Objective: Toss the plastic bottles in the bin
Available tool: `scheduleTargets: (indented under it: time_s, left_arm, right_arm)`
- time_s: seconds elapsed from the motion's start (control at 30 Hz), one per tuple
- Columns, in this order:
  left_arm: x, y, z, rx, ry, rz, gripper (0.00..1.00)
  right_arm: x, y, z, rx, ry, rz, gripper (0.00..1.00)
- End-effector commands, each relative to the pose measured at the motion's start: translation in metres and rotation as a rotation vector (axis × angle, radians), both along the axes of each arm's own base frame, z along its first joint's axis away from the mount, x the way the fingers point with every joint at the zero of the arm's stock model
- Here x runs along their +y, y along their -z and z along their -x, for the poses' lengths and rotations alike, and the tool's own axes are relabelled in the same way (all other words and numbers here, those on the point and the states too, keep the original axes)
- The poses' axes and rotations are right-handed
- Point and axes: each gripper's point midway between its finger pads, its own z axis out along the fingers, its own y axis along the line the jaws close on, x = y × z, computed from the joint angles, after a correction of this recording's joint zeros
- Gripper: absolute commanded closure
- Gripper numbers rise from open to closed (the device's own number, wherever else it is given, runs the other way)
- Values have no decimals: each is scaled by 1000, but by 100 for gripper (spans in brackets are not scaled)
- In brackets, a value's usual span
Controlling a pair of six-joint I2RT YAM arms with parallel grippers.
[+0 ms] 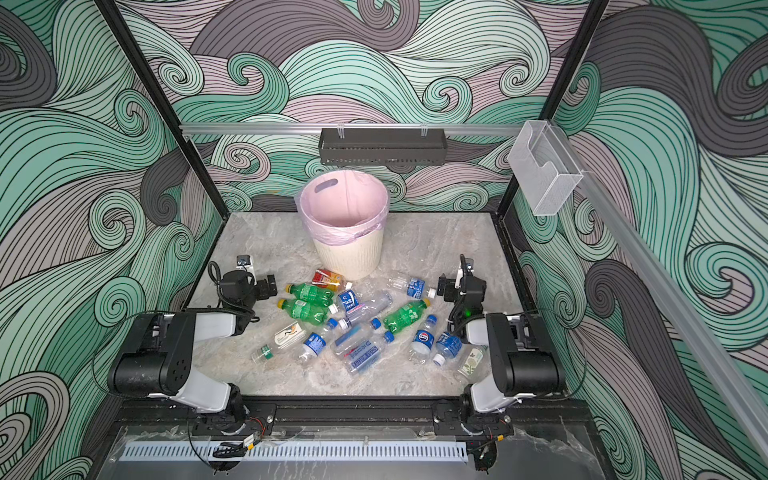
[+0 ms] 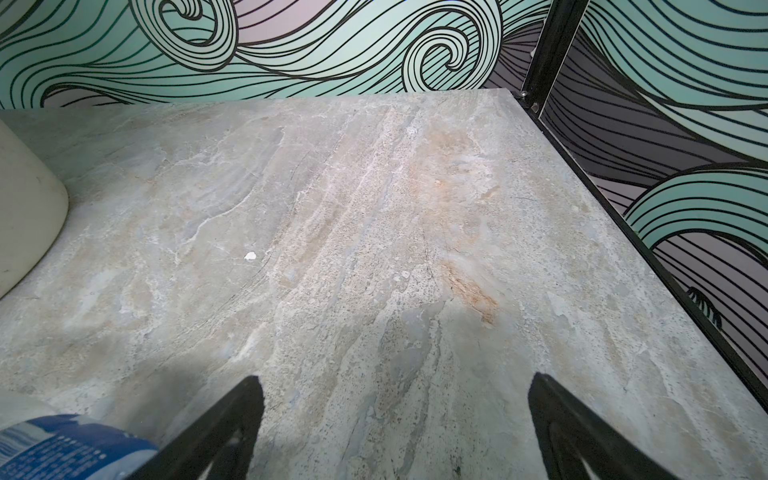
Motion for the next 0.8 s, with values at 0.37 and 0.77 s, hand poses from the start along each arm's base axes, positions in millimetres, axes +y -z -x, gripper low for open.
scheduleTargets:
  time_s: [0.37,0.77]
  left_arm:
    - [1,-11,-7,-30,9,-3,1]
    - [21,-78,9,-36,-155,26,1]
  right_arm:
    - [2,-16,-6,-53,-8,14,0]
    - [-5,-89,13,71,100,-79,0]
